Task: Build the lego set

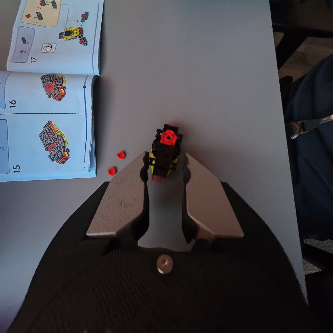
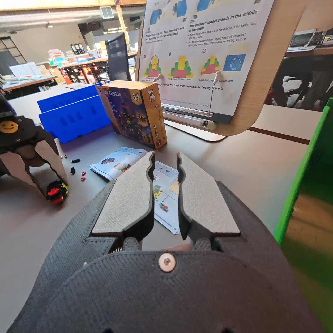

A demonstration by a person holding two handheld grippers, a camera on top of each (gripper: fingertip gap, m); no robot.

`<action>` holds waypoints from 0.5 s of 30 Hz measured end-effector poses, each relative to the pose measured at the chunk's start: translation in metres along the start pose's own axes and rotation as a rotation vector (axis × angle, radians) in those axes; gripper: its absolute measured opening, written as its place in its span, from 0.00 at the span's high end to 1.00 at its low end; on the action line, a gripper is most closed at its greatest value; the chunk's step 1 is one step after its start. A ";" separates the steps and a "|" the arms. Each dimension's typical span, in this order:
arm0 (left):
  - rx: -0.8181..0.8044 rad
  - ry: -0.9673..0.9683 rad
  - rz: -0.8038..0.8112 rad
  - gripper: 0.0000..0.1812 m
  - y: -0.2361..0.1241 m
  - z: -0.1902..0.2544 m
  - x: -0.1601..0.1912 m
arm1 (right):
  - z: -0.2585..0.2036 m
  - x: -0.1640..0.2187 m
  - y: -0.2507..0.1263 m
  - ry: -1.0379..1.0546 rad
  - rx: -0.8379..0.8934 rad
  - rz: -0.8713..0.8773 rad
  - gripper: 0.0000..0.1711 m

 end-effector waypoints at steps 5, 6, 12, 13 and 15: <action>0.011 0.019 -0.012 0.83 0.009 0.003 0.004 | -0.005 0.012 0.004 -0.034 -0.007 -0.079 0.84; 0.015 0.023 -0.011 0.83 0.010 0.003 0.003 | -0.007 0.017 0.005 -0.042 -0.016 -0.104 0.83; 0.042 0.049 0.007 0.83 0.015 0.009 0.001 | -0.032 0.062 0.014 -0.108 -0.091 -0.358 0.69; 0.049 0.058 0.008 0.83 0.016 0.011 0.001 | -0.033 0.070 0.015 -0.138 -0.076 -0.400 0.70; 0.055 0.082 0.009 0.83 0.018 0.013 0.001 | -0.031 0.088 0.018 -0.187 -0.046 -0.488 0.69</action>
Point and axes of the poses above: each gripper's, where its closed fingertips meet, y out along the fingers, x out of its underside, z = x × y across the jaws, the point moved 2 cm from there along -y, back along the fingers, and after that the axes turned 15 degrees about z, right-handed, at the moved point
